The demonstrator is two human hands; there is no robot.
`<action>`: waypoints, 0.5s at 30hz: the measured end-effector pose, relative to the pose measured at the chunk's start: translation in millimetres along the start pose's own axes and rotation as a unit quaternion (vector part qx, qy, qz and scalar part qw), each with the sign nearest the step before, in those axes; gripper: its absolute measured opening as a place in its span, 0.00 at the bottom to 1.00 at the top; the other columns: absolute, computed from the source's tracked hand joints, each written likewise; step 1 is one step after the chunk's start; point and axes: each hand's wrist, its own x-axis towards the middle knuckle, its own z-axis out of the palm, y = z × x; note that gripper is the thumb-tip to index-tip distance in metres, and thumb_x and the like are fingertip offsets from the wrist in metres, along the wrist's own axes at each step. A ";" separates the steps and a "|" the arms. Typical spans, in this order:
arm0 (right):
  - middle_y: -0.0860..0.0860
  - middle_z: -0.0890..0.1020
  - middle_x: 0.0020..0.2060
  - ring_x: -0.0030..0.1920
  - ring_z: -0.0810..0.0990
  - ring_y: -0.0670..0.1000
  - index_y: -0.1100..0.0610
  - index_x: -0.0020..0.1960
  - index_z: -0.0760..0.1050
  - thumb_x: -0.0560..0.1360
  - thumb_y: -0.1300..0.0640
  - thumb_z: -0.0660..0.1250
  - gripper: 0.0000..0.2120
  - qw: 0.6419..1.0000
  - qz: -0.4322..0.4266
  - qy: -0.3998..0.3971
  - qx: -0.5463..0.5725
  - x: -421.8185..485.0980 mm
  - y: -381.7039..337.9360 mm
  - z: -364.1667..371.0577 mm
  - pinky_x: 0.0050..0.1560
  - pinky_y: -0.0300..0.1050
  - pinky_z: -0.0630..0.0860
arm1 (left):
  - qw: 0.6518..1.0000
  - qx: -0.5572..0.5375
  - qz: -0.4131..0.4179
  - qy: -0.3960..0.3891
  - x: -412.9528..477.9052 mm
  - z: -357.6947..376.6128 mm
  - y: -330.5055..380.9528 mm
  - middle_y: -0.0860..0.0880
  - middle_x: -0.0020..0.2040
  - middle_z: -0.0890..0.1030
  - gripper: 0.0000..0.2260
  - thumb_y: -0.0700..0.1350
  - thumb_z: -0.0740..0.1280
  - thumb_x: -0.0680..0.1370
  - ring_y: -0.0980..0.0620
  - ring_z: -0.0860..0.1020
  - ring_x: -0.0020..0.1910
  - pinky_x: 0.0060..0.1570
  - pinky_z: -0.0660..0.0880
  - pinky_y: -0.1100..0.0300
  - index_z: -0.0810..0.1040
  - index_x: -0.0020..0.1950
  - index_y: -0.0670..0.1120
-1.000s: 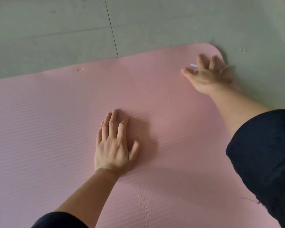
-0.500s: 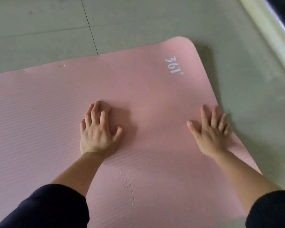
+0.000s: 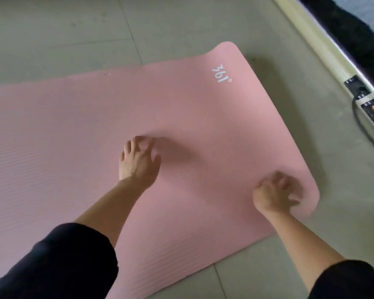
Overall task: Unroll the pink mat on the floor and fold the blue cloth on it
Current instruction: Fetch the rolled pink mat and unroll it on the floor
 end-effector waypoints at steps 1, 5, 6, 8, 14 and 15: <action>0.64 0.58 0.72 0.72 0.57 0.64 0.63 0.73 0.54 0.76 0.58 0.57 0.28 0.998 -0.065 0.013 -0.022 -12.5 -13.4 4.0 0.66 0.70 0.61 | 1.000 0.001 -0.002 0.001 -25.1 6.5 -13.9 0.43 0.77 0.57 0.23 0.52 0.57 0.80 0.41 0.55 0.75 0.72 0.57 0.46 0.59 0.76 0.56; 0.59 0.55 0.77 0.75 0.55 0.60 0.60 0.76 0.55 0.75 0.57 0.60 0.31 0.951 -0.308 0.022 -0.031 -87.7 -73.8 38.5 0.71 0.58 0.57 | 0.998 -0.010 -0.062 0.024 -100.4 21.3 -82.2 0.45 0.80 0.46 0.25 0.56 0.50 0.81 0.45 0.44 0.79 0.76 0.41 0.50 0.50 0.78 0.58; 0.59 0.54 0.77 0.76 0.54 0.60 0.60 0.76 0.55 0.75 0.57 0.60 0.32 0.934 -0.355 0.013 -0.037 -109.0 -87.6 48.0 0.73 0.58 0.54 | 0.997 -0.008 -0.073 0.026 -113.2 20.6 -98.1 0.45 0.80 0.45 0.25 0.57 0.49 0.81 0.46 0.43 0.79 0.75 0.40 0.50 0.48 0.78 0.58; 0.58 0.54 0.77 0.77 0.52 0.59 0.59 0.76 0.55 0.74 0.55 0.62 0.33 0.886 -0.459 -0.010 -0.071 -153.8 -115.2 64.7 0.75 0.57 0.51 | 0.995 -0.003 -0.095 0.029 -139.3 13.4 -131.7 0.46 0.80 0.44 0.25 0.57 0.48 0.81 0.45 0.41 0.78 0.75 0.39 0.50 0.47 0.78 0.59; 0.54 0.83 0.58 0.58 0.81 0.53 0.56 0.57 0.82 0.55 0.50 0.76 0.31 0.709 -0.689 -0.020 -0.150 -266.4 -162.4 91.4 0.54 0.54 0.80 | 0.981 0.031 -0.189 0.005 -215.6 -22.0 -234.1 0.48 0.80 0.43 0.25 0.50 0.48 0.82 0.43 0.42 0.78 0.74 0.46 0.42 0.45 0.77 0.62; 0.55 0.82 0.59 0.60 0.81 0.54 0.57 0.58 0.81 0.56 0.50 0.74 0.30 0.687 -0.708 -0.025 -0.163 -280.1 -169.3 95.6 0.55 0.54 0.79 | 0.982 0.045 -0.182 -0.002 -226.7 -28.3 -248.8 0.49 0.80 0.43 0.28 0.45 0.51 0.81 0.44 0.42 0.78 0.74 0.48 0.42 0.45 0.77 0.62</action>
